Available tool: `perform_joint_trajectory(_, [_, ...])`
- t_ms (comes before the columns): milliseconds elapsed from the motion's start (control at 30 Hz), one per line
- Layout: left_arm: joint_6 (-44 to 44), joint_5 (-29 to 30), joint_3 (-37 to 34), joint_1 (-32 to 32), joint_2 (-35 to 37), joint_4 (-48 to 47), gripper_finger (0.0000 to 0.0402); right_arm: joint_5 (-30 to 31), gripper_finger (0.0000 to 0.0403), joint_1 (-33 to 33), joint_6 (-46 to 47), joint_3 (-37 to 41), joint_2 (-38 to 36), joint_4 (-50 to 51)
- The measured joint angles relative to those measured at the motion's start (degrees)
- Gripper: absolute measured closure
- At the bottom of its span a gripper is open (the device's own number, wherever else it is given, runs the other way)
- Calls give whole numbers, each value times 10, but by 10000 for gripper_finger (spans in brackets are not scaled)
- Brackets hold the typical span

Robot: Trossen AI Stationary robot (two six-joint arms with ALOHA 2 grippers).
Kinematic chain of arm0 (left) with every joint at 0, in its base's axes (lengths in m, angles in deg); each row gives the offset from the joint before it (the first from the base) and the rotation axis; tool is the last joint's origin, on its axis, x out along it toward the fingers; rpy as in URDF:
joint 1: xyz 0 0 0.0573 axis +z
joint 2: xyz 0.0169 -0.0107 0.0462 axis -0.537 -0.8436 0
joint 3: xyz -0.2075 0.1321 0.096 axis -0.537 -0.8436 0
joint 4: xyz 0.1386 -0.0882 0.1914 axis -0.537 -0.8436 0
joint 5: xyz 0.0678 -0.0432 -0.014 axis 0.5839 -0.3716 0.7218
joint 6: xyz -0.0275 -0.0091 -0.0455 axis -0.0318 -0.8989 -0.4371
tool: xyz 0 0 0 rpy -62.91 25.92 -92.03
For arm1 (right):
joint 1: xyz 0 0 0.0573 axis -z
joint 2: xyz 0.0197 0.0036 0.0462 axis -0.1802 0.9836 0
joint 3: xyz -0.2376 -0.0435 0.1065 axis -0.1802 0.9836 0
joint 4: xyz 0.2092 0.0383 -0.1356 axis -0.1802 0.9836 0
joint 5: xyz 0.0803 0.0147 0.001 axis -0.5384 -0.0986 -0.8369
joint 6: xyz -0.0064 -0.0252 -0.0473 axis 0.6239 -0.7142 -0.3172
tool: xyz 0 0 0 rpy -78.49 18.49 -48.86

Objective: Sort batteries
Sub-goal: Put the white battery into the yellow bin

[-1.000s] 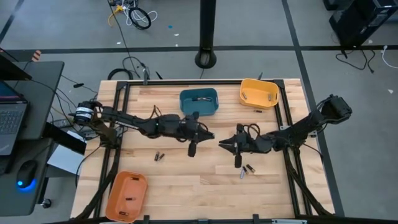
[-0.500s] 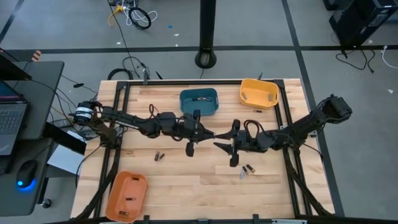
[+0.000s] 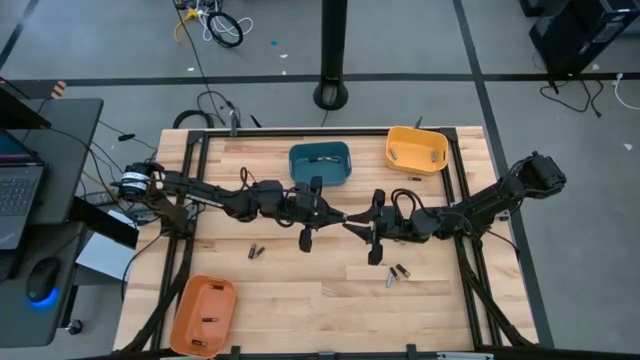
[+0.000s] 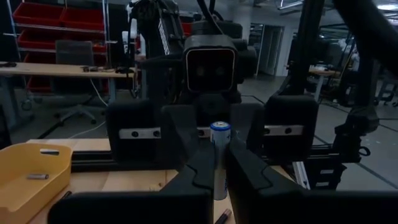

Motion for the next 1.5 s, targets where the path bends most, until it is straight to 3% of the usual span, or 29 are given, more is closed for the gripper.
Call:
perform_joint_trajectory(233, [1, 0, 0, 0, -27, 18, 376, -24, 345, 9, -1, 2, 0, 9])
perform_joint_trajectory(633, [-1, 2, 0, -1, -38, 45, 373, -4, 350, -3, 1, 1, -1, 15])
perform_joint_trajectory(1033, [18, 0, 0, -9, -38, 52, 270, -3, 352, -7, 21, 0, 0, 28])
perform_joint_trajectory(1300, [52, 4, 0, -7, -17, 40, 244, 34, 352, 4, 25, 0, -1, 38])
perform_joint_trajectory(1500, [126, 66, 0, -8, 20, -25, 243, 45, 352, 53, 78, -31, -32, 210])
